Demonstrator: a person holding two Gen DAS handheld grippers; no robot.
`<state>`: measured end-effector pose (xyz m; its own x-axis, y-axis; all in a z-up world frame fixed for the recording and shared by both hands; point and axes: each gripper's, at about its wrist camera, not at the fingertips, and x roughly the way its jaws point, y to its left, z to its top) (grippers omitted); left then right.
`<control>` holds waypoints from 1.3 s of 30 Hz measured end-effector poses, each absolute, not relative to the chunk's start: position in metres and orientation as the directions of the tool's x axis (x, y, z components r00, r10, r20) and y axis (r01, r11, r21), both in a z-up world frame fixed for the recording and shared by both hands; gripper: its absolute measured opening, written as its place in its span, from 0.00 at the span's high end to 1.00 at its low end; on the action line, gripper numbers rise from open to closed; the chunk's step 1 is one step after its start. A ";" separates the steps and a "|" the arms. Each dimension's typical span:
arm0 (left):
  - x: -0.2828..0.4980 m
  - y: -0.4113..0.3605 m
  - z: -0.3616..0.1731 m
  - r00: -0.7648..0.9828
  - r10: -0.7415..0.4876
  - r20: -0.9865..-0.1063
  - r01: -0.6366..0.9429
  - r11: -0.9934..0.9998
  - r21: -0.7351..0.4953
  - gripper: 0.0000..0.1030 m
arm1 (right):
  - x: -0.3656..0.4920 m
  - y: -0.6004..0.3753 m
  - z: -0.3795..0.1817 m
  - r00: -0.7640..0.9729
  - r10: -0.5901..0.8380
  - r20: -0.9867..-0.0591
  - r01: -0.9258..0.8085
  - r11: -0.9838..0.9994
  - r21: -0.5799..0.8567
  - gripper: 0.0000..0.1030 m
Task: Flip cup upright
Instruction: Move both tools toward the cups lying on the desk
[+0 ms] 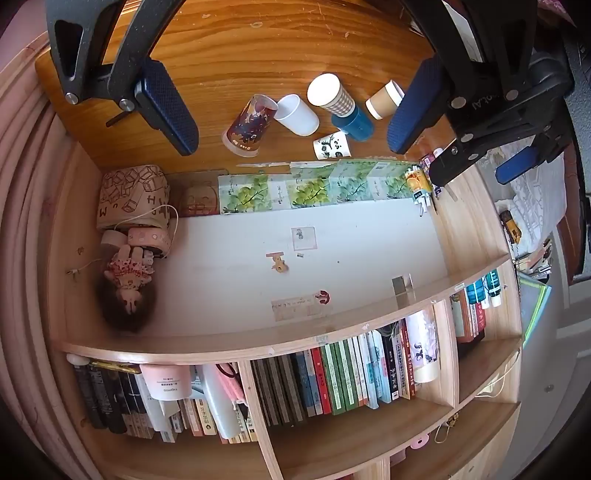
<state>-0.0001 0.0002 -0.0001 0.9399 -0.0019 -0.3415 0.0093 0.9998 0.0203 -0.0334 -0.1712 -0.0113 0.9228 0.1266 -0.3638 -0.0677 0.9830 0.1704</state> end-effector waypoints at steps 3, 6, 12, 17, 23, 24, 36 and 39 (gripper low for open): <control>0.000 0.000 0.000 0.939 -0.001 -0.344 0.009 1.000 0.023 0.01 | -0.032 -0.171 -0.012 0.922 0.128 -0.364 -0.068 0.983 0.173 0.01; 0.000 0.000 0.000 0.938 0.000 -0.345 0.009 1.000 0.025 0.01 | -0.031 -0.170 -0.012 0.922 0.132 -0.364 -0.071 0.982 0.175 0.01; 0.000 0.000 0.000 0.938 0.001 -0.348 0.010 1.000 0.029 0.01 | -0.032 -0.172 -0.011 0.921 0.132 -0.367 -0.071 0.982 0.174 0.01; 0.001 0.001 0.000 0.931 -0.016 -0.366 0.022 1.000 0.012 0.01 | -0.033 -0.169 -0.013 0.921 0.134 -0.365 -0.073 0.982 0.176 0.01; -0.007 0.004 -0.008 0.913 -0.027 -0.408 0.026 1.000 -0.008 0.01 | -0.041 -0.169 -0.014 0.915 0.146 -0.377 -0.079 0.979 0.187 0.01; -0.008 0.003 -0.009 0.909 -0.025 -0.417 0.024 1.000 -0.008 0.01 | -0.042 -0.169 -0.015 0.912 0.148 -0.381 -0.080 0.979 0.189 0.01; -0.014 0.012 -0.017 0.879 0.036 -0.475 -0.035 0.999 0.013 0.01 | -0.044 -0.163 -0.021 0.882 0.205 -0.424 -0.124 0.969 0.213 0.01; -0.014 0.019 -0.017 0.879 0.045 -0.475 -0.045 0.999 0.011 0.01 | -0.040 -0.158 -0.021 0.876 0.223 -0.428 -0.142 0.967 0.212 0.01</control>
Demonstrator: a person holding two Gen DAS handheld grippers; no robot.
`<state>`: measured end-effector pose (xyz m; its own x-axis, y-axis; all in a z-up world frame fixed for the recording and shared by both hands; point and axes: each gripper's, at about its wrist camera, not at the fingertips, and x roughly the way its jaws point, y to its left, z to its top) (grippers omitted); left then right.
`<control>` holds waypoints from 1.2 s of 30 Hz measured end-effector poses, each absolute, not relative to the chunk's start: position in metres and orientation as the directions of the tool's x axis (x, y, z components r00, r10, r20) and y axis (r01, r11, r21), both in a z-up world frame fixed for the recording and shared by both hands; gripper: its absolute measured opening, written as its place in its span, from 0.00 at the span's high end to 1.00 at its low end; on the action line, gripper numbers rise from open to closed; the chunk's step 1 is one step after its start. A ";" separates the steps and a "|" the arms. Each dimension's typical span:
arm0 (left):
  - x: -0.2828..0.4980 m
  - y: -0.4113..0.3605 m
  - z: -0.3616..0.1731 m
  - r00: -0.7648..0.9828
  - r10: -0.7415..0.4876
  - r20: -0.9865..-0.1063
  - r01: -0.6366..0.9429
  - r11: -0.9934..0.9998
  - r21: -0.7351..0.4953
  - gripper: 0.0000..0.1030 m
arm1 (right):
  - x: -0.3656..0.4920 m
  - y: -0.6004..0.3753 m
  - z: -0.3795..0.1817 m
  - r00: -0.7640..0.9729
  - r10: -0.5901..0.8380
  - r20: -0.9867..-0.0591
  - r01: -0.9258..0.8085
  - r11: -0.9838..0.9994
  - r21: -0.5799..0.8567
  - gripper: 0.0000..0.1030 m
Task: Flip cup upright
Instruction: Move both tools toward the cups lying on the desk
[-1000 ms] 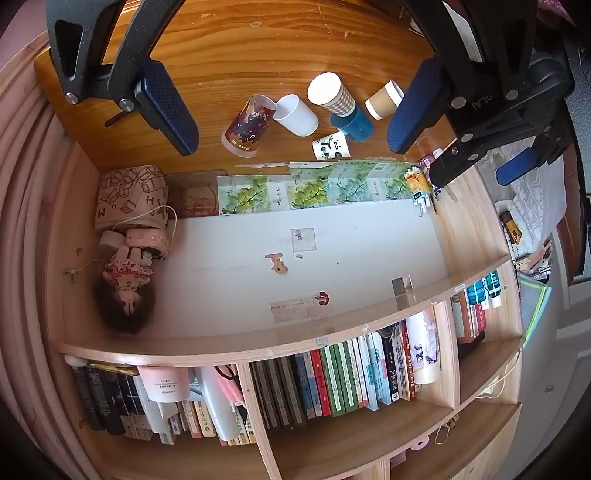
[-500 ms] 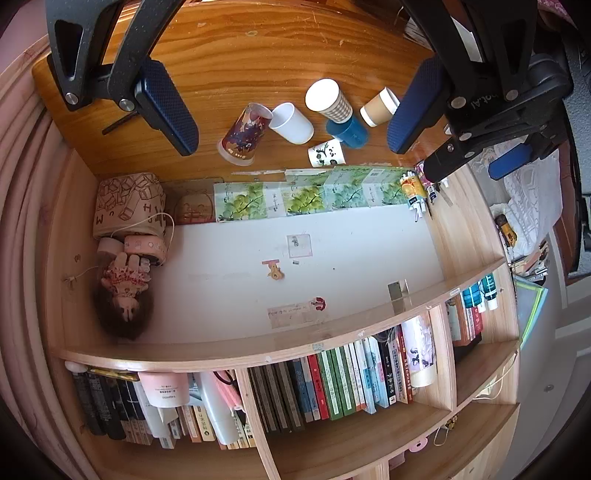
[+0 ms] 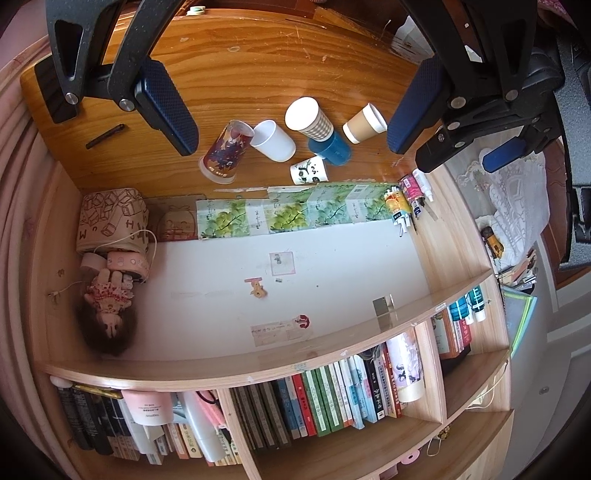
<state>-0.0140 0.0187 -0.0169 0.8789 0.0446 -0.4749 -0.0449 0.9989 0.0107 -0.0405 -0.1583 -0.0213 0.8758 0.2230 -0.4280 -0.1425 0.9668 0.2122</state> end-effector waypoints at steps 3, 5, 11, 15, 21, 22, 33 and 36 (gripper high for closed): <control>-0.012 0.025 -0.017 0.880 0.049 -0.473 -0.051 0.999 0.009 0.01 | -0.036 -0.151 -0.020 0.873 0.232 -0.430 -0.153 0.965 0.211 0.01; -0.008 0.031 -0.017 0.879 0.047 -0.474 -0.050 0.999 0.007 0.01 | -0.033 -0.145 -0.020 0.872 0.234 -0.430 -0.156 0.965 0.209 0.01; 0.005 0.056 -0.019 0.870 0.038 -0.491 -0.045 0.999 -0.002 0.01 | -0.020 -0.123 -0.020 0.865 0.242 -0.439 -0.161 0.963 0.214 0.01; 0.014 0.070 -0.020 0.862 0.029 -0.506 -0.035 0.999 -0.001 0.01 | -0.011 -0.106 -0.023 0.857 0.240 -0.456 -0.151 0.963 0.223 0.01; 0.032 0.092 -0.023 0.846 0.001 -0.533 -0.005 1.000 -0.006 0.01 | 0.002 -0.083 -0.025 0.848 0.223 -0.481 -0.124 0.966 0.229 0.01; 0.035 0.094 -0.023 0.844 -0.003 -0.536 0.000 1.000 -0.006 0.01 | 0.004 -0.080 -0.026 0.846 0.218 -0.486 -0.116 0.966 0.231 0.01; 0.073 0.134 -0.029 0.816 -0.053 -0.575 0.065 0.998 -0.001 0.01 | 0.031 -0.038 -0.032 0.840 0.174 -0.514 -0.056 0.970 0.236 0.01; 0.086 0.145 -0.032 0.805 -0.074 -0.588 0.087 0.996 -0.006 0.01 | 0.040 -0.024 -0.032 0.841 0.163 -0.516 -0.054 0.974 0.221 0.01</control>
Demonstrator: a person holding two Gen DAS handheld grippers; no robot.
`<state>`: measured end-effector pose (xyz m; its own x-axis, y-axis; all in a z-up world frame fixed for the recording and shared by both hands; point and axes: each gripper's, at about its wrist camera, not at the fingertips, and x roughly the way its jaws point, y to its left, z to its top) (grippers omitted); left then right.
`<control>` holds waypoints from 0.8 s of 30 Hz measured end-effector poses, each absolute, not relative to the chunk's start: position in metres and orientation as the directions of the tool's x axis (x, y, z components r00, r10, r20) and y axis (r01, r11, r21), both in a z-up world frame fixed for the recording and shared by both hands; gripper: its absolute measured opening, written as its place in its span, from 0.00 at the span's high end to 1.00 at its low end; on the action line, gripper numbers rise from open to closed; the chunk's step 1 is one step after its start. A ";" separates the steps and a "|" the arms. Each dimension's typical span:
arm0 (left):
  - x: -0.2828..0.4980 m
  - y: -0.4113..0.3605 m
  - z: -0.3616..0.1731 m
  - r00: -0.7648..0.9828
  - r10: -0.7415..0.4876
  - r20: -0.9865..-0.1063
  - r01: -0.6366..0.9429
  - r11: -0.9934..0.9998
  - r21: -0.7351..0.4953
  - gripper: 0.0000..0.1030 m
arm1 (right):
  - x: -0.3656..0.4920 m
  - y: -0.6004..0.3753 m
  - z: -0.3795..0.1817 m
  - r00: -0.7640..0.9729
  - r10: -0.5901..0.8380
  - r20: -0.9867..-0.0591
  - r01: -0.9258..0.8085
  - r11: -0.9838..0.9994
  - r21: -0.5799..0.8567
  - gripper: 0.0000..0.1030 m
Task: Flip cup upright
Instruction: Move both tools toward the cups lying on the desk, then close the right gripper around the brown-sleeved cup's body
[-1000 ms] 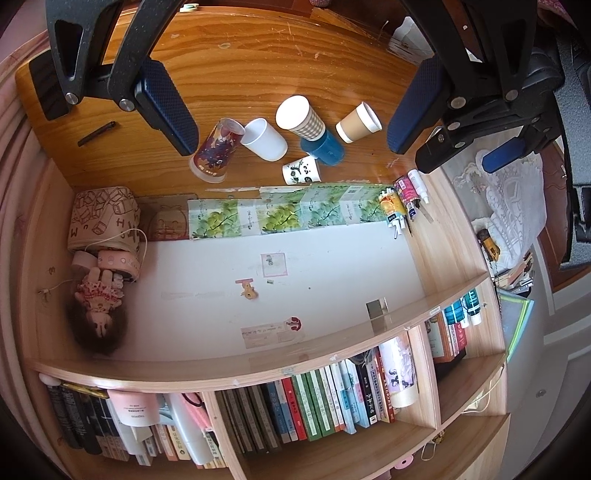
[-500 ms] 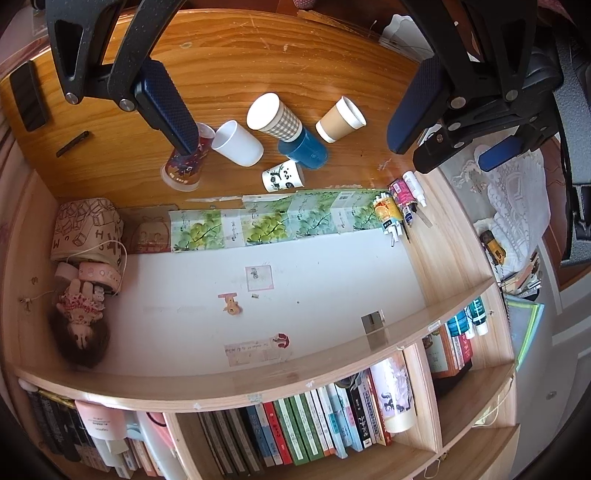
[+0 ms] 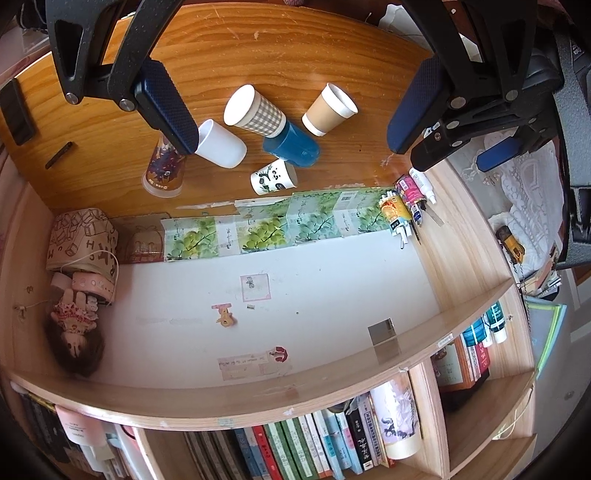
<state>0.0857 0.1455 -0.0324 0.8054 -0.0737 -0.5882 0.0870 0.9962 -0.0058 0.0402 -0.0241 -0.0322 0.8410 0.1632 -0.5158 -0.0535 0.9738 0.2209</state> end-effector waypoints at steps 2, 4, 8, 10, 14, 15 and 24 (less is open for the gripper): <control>0.094 0.154 -0.034 0.800 -0.084 -0.595 0.100 0.995 -0.007 0.01 | 0.048 -0.015 -0.033 0.839 0.161 -0.520 -0.056 0.976 0.212 0.01; 0.099 0.162 -0.033 0.803 -0.087 -0.590 0.106 0.994 -0.003 0.01 | 0.055 -0.006 -0.033 0.838 0.162 -0.521 -0.060 0.976 0.208 0.01; 0.108 0.180 -0.030 0.816 -0.110 -0.568 0.132 0.991 -0.004 0.01 | 0.073 0.009 -0.038 0.826 0.212 -0.522 -0.091 0.965 0.248 0.01; 0.113 0.187 -0.031 0.815 -0.121 -0.567 0.144 0.990 -0.004 0.01 | 0.081 0.015 -0.041 0.816 0.238 -0.526 -0.108 0.958 0.265 0.01; 0.130 0.202 -0.037 0.796 -0.155 -0.585 0.166 0.985 -0.036 0.01 | 0.095 0.027 -0.045 0.801 0.275 -0.531 -0.138 0.949 0.283 0.01; 0.135 0.205 -0.039 0.783 -0.168 -0.599 0.172 0.984 -0.051 0.01 | 0.099 0.030 -0.045 0.797 0.283 -0.533 -0.147 0.948 0.284 0.01; 0.181 0.227 -0.074 0.627 -0.252 -0.737 0.130 0.967 -0.220 0.01 | 0.129 0.048 -0.050 0.748 0.312 -0.586 -0.262 0.950 0.172 0.01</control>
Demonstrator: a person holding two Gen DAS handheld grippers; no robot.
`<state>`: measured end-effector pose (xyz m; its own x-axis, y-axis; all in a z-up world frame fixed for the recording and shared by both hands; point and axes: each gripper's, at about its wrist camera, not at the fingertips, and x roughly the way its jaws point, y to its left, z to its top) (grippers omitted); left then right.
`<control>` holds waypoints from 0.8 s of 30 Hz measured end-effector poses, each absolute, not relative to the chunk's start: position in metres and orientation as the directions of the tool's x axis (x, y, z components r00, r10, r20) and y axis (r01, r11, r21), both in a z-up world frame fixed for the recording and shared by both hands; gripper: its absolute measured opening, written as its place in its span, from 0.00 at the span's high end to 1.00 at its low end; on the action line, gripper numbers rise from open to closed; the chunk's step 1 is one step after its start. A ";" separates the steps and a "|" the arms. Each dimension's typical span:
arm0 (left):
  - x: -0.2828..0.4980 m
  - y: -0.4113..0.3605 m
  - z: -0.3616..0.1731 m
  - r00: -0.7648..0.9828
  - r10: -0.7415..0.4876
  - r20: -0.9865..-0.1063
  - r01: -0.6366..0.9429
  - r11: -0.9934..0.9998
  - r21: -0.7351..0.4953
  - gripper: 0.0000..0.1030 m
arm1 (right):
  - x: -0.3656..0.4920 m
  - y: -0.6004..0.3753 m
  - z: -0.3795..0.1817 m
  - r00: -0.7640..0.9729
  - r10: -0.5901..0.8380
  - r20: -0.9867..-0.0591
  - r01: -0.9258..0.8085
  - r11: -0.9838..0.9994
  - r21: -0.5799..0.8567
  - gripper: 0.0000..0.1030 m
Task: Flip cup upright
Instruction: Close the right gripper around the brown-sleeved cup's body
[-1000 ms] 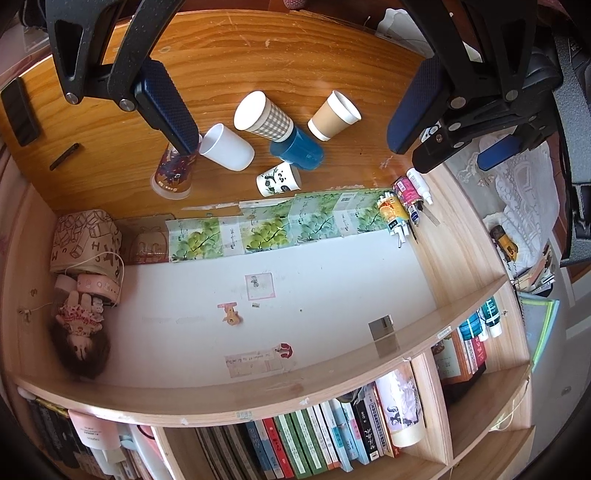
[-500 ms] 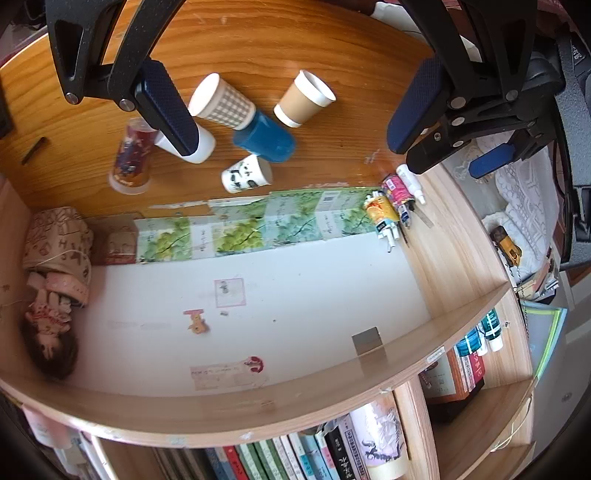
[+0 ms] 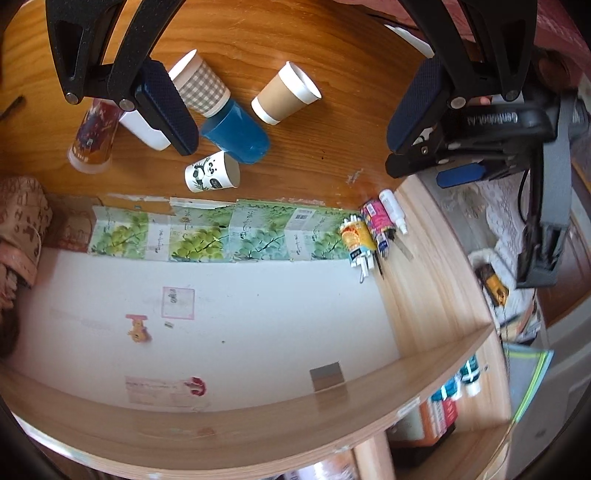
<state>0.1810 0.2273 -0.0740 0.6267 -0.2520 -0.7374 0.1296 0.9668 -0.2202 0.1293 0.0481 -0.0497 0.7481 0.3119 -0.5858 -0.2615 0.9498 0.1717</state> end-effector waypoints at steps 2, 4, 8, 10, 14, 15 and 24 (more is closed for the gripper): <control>0.192 0.231 -0.085 0.577 -0.268 -0.772 0.105 0.961 -0.256 0.01 | 0.136 0.051 -0.051 0.735 0.320 -0.597 -0.306 0.943 0.128 0.01; 0.201 0.234 -0.098 0.526 -0.284 -0.802 0.072 0.954 -0.290 0.01 | 0.142 0.055 -0.054 0.721 0.329 -0.609 -0.361 0.930 0.075 0.01; 0.215 0.237 -0.119 0.433 -0.316 -0.844 0.018 0.939 -0.342 0.01 | 0.155 0.064 -0.062 0.692 0.329 -0.642 -0.462 0.886 -0.045 0.01; 0.218 0.237 -0.128 0.397 -0.333 -0.855 -0.015 0.930 -0.368 0.01 | 0.162 0.066 -0.068 0.666 0.337 -0.666 -0.514 0.854 -0.083 0.01; 0.226 0.238 -0.143 0.326 -0.386 -0.863 -0.062 0.902 -0.427 0.01 | 0.174 0.073 -0.079 0.614 0.365 -0.700 -0.624 0.767 -0.148 0.01; 0.227 0.238 -0.147 0.308 -0.401 -0.863 -0.075 0.894 -0.442 0.01 | 0.177 0.076 -0.083 0.603 0.368 -0.708 -0.648 0.743 -0.166 0.01; 0.231 0.244 -0.185 0.183 -0.522 -0.833 -0.235 0.800 -0.552 0.01 | 0.180 0.098 -0.120 0.477 0.398 -0.784 -0.855 0.415 -0.310 0.01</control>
